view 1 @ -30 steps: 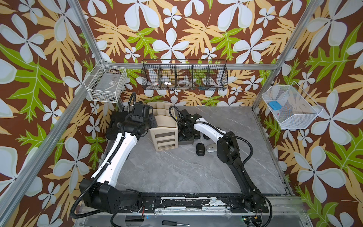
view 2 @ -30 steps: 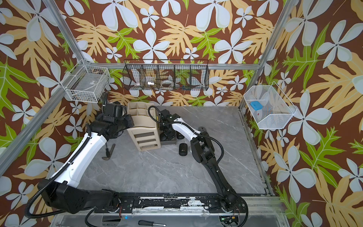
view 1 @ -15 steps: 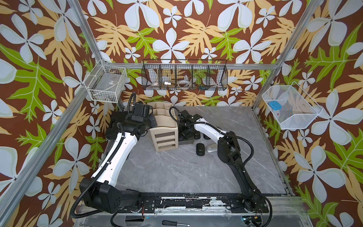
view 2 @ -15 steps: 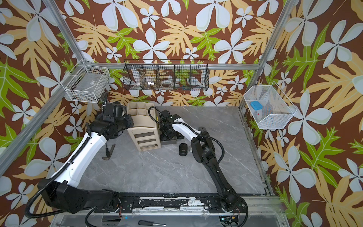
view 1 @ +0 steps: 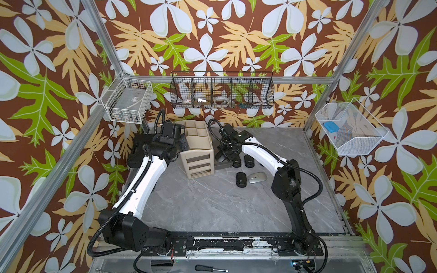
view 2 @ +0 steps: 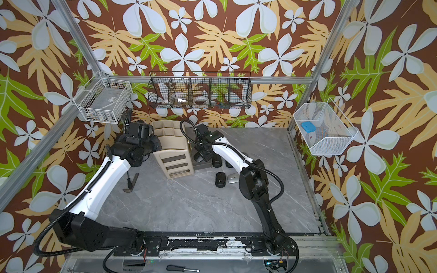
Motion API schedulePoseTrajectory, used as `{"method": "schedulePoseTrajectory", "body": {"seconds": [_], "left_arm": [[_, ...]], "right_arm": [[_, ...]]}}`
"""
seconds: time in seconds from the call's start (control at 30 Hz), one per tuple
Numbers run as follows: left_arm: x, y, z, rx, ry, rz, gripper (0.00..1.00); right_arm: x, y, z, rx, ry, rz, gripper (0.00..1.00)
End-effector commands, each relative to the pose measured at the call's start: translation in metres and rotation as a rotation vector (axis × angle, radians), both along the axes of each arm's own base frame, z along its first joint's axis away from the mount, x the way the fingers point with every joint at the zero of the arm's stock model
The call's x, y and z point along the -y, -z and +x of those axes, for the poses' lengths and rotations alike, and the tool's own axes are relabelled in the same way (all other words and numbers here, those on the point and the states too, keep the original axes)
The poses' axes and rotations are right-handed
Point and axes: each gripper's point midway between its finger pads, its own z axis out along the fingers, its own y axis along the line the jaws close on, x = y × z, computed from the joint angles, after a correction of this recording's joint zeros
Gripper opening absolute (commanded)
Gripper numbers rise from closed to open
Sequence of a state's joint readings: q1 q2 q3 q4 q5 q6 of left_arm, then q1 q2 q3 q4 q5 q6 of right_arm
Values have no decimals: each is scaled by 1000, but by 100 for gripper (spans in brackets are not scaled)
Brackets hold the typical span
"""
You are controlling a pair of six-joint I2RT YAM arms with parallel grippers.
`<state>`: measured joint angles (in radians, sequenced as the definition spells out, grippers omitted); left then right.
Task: Take the mice out of the drawer
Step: Pick up the mouse from the drawer, then place the mouse at the center of the board.
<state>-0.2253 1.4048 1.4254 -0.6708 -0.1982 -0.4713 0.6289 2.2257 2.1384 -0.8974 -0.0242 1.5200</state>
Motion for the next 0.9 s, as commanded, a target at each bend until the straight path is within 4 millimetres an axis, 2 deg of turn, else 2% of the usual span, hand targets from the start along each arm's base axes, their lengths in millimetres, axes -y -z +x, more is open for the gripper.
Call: {"method": "schedulePoseTrajectory", "body": {"seconds": [0.0,0.13,0.23,0.4,0.5,0.6,0.7,0.77,0.87], "left_arm": [[-5,-3,4,9,-9,36,0],[3,-8,2,18,38,11,0],[5,-9,-2,14,61,12,0],[10,-13,-8,22,105,7,0],[12,-14,-9,13,120,8,0],[18,-13,-10,10,152,-7,0],[11,-13,-12,8,132,22,0],[13,-12,-13,2,149,23,0],[13,-13,-15,4,159,28,0]], "right_arm": [[29,-10,3,18,46,-42,62],[80,-17,3,17,119,-74,62],[135,-19,0,16,201,-123,63],[225,4,-25,-20,375,-100,62],[265,25,-44,-58,446,-90,63],[296,50,-62,-115,481,-118,63],[316,71,-73,-143,511,-127,64],[326,86,-79,-169,526,-117,64],[329,106,-82,-199,514,-98,64]]}}
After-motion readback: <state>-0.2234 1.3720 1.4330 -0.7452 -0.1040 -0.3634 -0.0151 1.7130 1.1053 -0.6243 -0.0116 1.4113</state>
